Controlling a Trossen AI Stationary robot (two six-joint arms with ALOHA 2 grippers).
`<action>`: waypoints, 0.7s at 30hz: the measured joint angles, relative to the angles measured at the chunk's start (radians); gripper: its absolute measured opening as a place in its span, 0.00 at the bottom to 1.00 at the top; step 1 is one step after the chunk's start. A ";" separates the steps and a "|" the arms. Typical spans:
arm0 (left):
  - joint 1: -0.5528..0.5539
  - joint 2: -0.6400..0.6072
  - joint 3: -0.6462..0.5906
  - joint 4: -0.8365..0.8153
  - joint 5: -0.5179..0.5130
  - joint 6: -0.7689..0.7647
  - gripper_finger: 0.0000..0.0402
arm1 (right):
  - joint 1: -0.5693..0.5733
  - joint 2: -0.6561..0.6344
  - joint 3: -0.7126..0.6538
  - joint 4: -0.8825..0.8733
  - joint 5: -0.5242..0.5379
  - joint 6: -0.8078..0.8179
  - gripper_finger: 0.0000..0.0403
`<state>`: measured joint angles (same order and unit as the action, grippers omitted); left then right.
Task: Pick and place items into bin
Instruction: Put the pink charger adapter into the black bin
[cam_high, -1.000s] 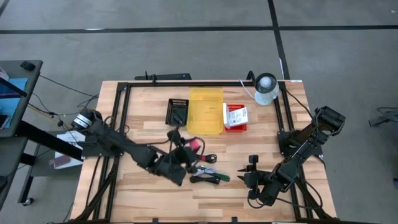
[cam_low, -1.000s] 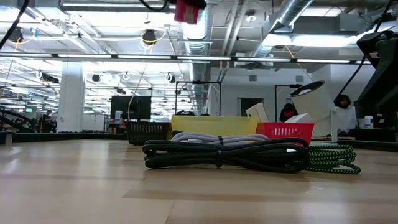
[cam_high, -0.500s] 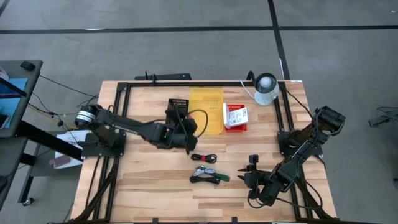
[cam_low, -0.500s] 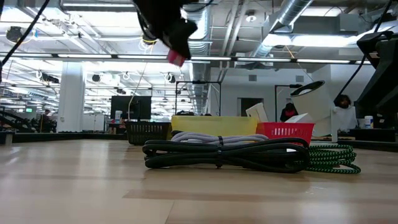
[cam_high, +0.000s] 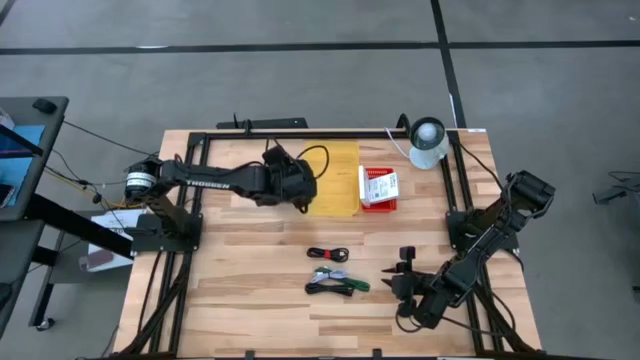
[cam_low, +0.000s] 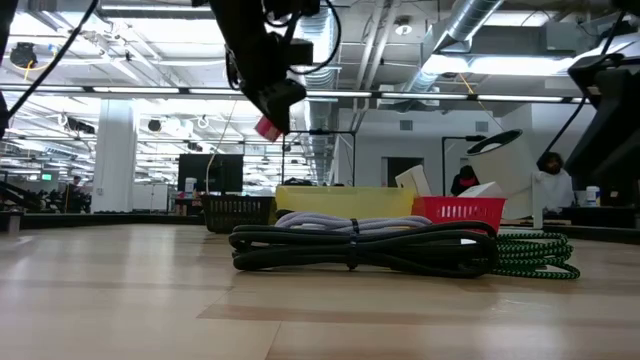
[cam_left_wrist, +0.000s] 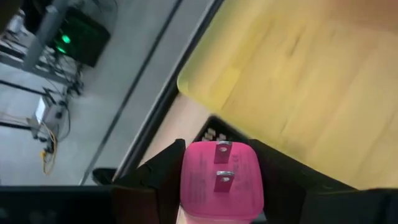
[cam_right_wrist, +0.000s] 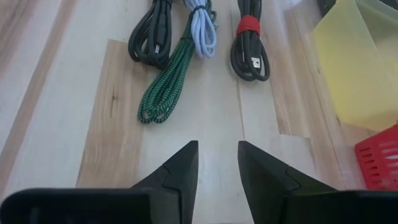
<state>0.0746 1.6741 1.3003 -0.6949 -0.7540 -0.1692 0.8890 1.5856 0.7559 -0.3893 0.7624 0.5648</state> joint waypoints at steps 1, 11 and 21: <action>0.008 0.000 0.000 -0.015 0.013 0.000 0.40 | -0.002 0.000 0.000 0.000 0.000 0.000 0.27; 0.067 0.001 -0.036 -0.038 0.069 0.027 0.40 | -0.050 0.000 0.000 0.000 0.002 -0.004 0.27; 0.142 0.001 -0.123 0.037 0.127 0.037 0.38 | -0.087 0.000 0.000 0.006 -0.001 -0.016 0.27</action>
<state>0.2165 1.6752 1.1776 -0.6582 -0.6267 -0.1326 0.8021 1.5860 0.7559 -0.3836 0.7612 0.5491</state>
